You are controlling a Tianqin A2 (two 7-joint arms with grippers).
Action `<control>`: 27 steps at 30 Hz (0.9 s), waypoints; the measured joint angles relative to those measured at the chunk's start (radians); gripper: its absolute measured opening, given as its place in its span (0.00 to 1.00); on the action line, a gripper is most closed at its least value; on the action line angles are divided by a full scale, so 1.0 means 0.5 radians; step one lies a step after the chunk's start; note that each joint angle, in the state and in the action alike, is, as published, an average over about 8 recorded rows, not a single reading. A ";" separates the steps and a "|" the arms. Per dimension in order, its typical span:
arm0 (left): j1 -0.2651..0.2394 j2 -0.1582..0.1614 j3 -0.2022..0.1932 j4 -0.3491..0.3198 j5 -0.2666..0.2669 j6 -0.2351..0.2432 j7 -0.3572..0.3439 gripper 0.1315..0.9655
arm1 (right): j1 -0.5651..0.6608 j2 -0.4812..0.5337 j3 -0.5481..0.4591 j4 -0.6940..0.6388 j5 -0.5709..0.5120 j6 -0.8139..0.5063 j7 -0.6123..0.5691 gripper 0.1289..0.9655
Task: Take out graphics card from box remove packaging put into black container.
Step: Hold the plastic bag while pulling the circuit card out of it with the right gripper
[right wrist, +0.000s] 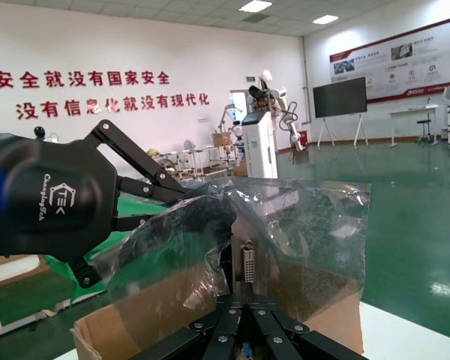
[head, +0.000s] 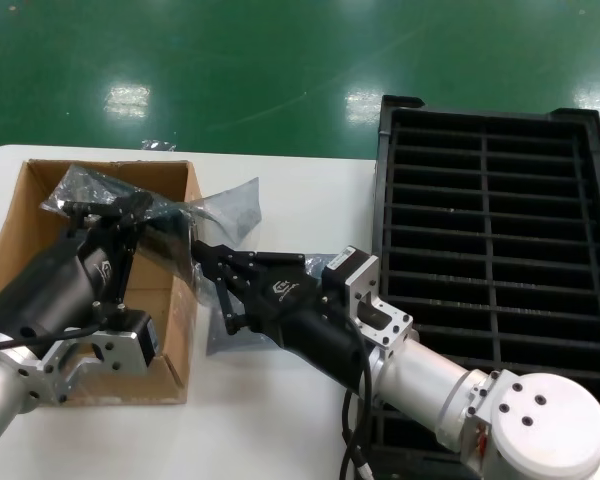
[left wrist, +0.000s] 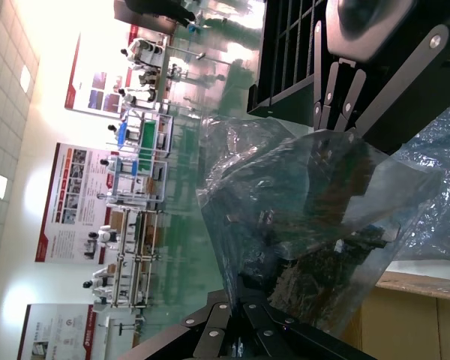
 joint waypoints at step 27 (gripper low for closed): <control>0.000 0.000 0.000 0.000 0.000 0.000 0.000 0.01 | 0.001 -0.050 0.030 -0.049 0.089 -0.080 -0.129 0.01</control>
